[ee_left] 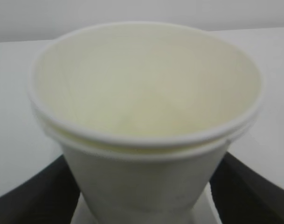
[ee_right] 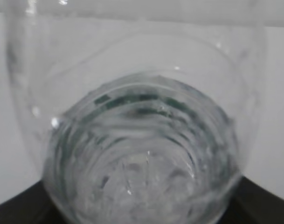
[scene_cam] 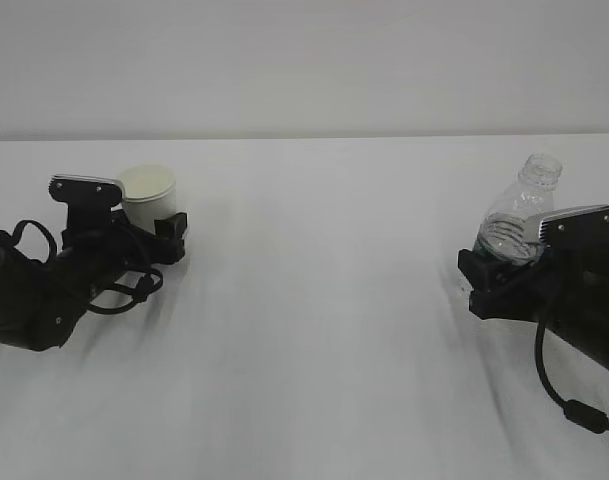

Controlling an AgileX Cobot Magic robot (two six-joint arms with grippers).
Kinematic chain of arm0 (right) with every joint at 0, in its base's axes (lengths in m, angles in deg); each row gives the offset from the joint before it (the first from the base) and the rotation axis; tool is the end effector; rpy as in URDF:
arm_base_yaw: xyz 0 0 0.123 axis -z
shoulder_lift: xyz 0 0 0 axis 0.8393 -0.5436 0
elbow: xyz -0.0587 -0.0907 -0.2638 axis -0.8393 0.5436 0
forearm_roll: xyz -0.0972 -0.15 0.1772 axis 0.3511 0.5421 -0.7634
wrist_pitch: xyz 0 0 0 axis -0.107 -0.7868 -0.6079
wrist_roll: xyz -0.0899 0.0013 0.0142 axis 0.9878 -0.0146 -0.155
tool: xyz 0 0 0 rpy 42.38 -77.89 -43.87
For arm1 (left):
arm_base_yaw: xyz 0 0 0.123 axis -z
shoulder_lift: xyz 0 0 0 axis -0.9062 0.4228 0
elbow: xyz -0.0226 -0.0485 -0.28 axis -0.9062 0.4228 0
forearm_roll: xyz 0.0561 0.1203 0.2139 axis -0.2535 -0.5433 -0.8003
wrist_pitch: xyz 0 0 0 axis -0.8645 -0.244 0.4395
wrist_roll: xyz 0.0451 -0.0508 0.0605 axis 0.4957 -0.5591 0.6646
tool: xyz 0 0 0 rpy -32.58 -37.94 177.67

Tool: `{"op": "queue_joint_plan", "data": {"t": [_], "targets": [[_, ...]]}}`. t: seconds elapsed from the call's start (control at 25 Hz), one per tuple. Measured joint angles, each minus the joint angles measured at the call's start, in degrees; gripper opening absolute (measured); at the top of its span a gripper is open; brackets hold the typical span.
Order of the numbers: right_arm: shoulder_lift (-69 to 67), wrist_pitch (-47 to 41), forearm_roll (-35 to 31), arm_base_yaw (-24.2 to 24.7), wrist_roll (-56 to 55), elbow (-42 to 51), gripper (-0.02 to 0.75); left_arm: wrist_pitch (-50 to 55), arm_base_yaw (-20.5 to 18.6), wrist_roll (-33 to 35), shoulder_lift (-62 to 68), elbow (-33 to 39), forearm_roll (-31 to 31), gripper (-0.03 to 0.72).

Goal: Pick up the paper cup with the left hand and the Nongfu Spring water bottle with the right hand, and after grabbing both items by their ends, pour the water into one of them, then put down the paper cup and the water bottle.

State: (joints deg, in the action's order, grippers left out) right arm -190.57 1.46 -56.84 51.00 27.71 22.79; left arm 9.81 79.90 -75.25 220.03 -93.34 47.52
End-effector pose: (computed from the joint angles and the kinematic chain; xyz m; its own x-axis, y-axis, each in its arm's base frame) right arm 0.2867 0.0496 0.0864 -0.3110 -0.0996 -0.9452 -0.3210 0.9471 0.0058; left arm 0.3881 -0.1028 0.0466 -0.2548 -0.0184 -0.9668 0.2315 0.9696 -0.0795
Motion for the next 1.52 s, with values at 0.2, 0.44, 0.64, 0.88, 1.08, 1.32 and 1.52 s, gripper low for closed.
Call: {"op": "queue_joint_plan", "data": {"t": [0.2,0.44,0.64,0.88,1.08,1.32,1.52], "targets": [[0.00,0.00,0.00,0.00,0.00,0.00,0.482,0.35,0.00,0.00,0.03,-0.03,0.00,0.623],[0.00,0.00,0.12,0.00,0.00,0.00,0.482,2.25,0.00,0.00,0.38,-1.50,0.18,0.625],[0.00,0.00,0.32,0.00,0.00,0.00,0.482,3.50,-0.82,0.00,0.38,-2.67,0.18,0.622],[0.00,0.00,0.72,0.00,0.00,0.00,0.482,5.03,-1.78,0.00,0.38,-4.12,0.29,0.608],[0.00,0.00,0.76,0.00,0.00,0.00,0.482,6.30,-1.78,0.00,0.41,-4.96,0.29,0.567],[0.00,0.00,0.76,0.00,0.00,0.00,0.482,6.81,-1.78,0.00,0.41,-4.96,0.29,0.537],[0.00,0.00,0.76,0.00,0.00,0.00,0.482,6.96,-1.92,-0.26,0.41,-4.96,-2.69,0.507]]}}
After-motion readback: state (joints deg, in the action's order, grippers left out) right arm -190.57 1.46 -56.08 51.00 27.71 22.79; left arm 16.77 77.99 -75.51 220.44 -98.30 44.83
